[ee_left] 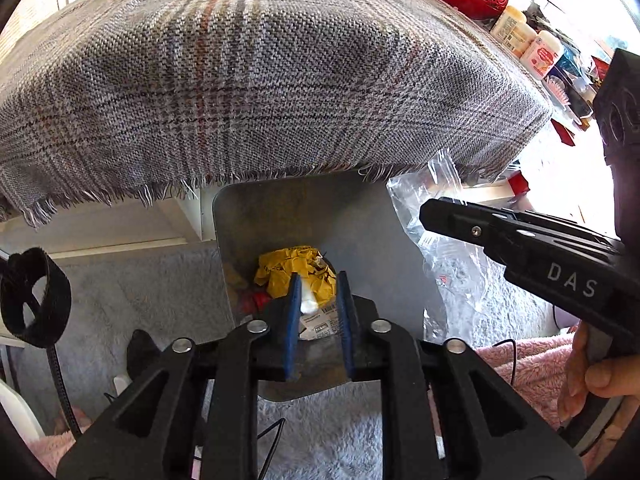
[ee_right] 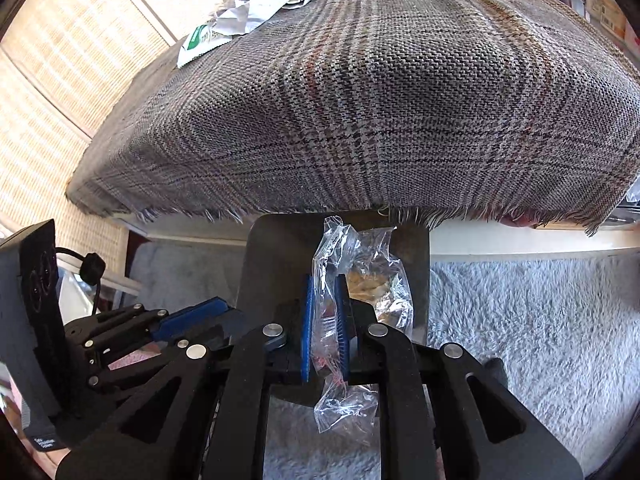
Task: Collect trash
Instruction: 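Lower the white tube into the bin with the left gripper while the right gripper lowers the plastic bag, then move both open grippers back over the table toward the remaining trash, then grasp the green-and-white medicine packet with the left gripper while the right gripper grasps white paper, then drop the medicine packet into the bin with the left gripper while the right gripper drops the white paper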
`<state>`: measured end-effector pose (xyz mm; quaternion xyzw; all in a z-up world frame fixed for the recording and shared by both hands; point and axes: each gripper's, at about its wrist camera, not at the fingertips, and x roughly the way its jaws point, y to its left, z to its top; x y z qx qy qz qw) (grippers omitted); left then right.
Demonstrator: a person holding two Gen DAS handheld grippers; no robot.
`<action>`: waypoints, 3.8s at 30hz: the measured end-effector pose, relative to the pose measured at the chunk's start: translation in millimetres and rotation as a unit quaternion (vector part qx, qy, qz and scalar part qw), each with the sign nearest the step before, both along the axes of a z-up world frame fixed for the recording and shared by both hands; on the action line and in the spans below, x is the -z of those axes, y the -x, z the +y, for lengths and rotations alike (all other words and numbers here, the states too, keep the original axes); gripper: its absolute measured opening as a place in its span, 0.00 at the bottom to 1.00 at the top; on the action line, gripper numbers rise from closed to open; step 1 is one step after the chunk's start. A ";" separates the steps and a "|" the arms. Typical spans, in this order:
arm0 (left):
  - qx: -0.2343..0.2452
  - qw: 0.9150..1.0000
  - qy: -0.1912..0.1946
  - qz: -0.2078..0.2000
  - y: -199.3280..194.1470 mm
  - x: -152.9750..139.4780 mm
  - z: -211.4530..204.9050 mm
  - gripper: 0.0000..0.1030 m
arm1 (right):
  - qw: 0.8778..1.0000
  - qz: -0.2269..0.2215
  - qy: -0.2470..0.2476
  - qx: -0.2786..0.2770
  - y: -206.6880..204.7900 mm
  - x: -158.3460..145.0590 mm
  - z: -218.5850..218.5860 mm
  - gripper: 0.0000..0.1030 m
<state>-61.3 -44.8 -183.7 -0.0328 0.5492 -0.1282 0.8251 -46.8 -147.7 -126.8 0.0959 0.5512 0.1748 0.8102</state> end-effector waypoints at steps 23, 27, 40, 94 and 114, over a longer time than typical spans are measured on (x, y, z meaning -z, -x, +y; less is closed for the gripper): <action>-0.024 0.999 -0.014 -0.024 0.8 -28.5 15.0 0.76 | 0.999 -0.034 0.004 0.030 -4.8 -28.8 -14.5 0.88; -0.035 0.999 -0.016 -0.034 -12.0 -52.2 30.6 0.78 | 0.997 -0.064 -0.001 0.031 -14.7 -56.2 -23.0 0.95; -0.080 0.991 -0.053 -0.097 -97.3 -119.2 73.1 0.80 | 0.993 -0.108 0.022 0.042 -90.0 -105.1 -16.8 0.95; -0.109 0.984 -0.069 -0.121 -199.5 -140.9 98.0 0.03 | 0.992 -0.127 0.012 0.019 -168.8 -109.8 -1.6 0.21; -0.041 0.988 -0.016 -0.147 -48.6 -140.3 42.6 0.03 | 0.990 -0.143 -0.009 0.013 -29.5 -110.9 -26.9 0.21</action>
